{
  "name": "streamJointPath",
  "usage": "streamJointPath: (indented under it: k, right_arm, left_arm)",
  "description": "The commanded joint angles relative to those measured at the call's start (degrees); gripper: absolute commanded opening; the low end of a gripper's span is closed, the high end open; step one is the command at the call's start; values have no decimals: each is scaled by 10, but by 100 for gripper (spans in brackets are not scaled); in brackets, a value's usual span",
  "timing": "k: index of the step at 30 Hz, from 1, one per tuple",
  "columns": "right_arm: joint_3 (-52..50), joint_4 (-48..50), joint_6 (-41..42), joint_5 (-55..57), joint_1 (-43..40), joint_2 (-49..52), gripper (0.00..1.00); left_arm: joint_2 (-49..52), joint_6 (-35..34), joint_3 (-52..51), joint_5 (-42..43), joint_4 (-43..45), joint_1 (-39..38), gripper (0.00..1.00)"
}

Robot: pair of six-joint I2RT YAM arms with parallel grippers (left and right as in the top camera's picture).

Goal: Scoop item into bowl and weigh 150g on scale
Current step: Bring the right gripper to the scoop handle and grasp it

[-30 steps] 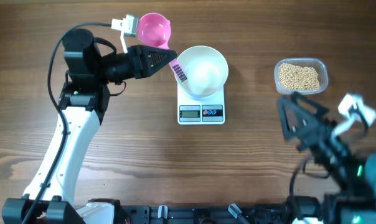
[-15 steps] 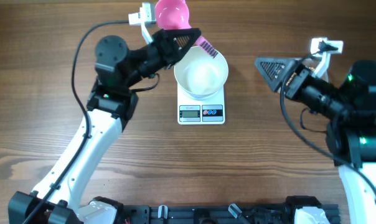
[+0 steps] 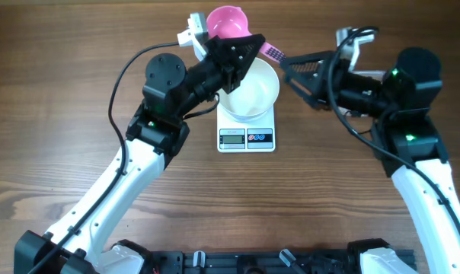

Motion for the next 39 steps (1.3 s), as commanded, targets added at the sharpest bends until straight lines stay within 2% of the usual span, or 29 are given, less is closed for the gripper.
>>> streamJointPath:
  k: [1, 6, 9, 13, 19, 31, 39]
  right_arm:
    - [11, 6, 43, 52, 19, 1, 70]
    - [11, 6, 56, 99, 18, 1, 68]
    - [11, 12, 73, 126, 18, 1, 57]
    - [11, 37, 87, 135, 18, 1, 53]
    - [11, 43, 121, 124, 18, 1, 40]
    - [11, 45, 129, 89, 18, 1, 38]
    - [11, 44, 128, 79, 18, 1, 32]
  left_arm:
    - [-6, -5, 6, 9, 17, -17, 4]
    - [-6, -5, 6, 10, 17, -19, 4]
    - [-6, -5, 6, 10, 17, -19, 4]
    - [-6, -5, 6, 10, 16, -19, 4]
    - [-6, -5, 6, 9, 17, -19, 4]
    - [-6, -5, 6, 9, 17, -26, 4]
    - [-6, -5, 6, 5, 17, -30, 4]
